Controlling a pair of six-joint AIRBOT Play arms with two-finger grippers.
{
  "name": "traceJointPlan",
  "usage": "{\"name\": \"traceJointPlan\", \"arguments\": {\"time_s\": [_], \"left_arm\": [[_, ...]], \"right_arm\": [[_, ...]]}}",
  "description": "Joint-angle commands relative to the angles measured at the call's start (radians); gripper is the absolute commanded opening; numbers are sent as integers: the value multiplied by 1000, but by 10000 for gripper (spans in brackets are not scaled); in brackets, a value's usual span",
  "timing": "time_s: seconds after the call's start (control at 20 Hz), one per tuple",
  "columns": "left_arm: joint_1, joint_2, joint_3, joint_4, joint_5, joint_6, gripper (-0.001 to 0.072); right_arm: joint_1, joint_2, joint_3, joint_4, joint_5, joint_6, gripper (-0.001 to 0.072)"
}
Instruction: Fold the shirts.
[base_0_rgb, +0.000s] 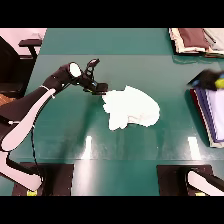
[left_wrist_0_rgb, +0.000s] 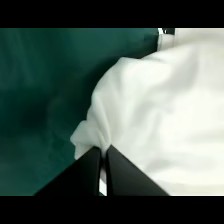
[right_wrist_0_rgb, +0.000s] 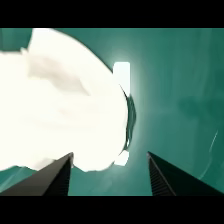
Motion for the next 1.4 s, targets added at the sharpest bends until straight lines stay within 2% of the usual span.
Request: {"name": "traceJointPlan", "arguments": {"time_s": [0.0, 0.25, 0.3, 0.35, 0.4, 0.45, 0.5, 0.6, 0.8, 1.1, 1.35], "left_arm": [[2, 0, 90, 19, -72, 26, 25], [2, 0, 112, 29, -91, 44, 25], [2, 0, 112, 38, -98, 44, 25], [2, 0, 112, 42, -101, 44, 25], [2, 0, 112, 42, -103, 45, 25], [2, 4, 112, 43, -105, 48, 25], [2, 16, 113, 50, -105, 50, 24], [2, 74, 134, 110, -108, 50, 24], [2, 326, 239, 249, -109, 52, 24], [2, 701, 367, 240, -116, 69, 23], [2, 800, 370, 241, -153, 69, 23]], "right_arm": [[26, -52, -281, 11, -103, -2, 541], [198, -242, -364, 179, -349, -45, 539], [222, -276, -344, 191, -376, -45, 514], [241, -309, -315, 187, -391, -45, 461], [253, -334, -287, 182, -394, -45, 326], [261, -353, -255, 180, -392, -47, 151], [262, -359, -226, 180, -384, -56, 20], [251, -326, -156, 161, -359, -72, 18], [201, -97, 67, 84, -257, -72, 18], [169, 154, 433, 75, -95, -51, 17], [169, 154, 667, -54, -22, 50, 17]]}}
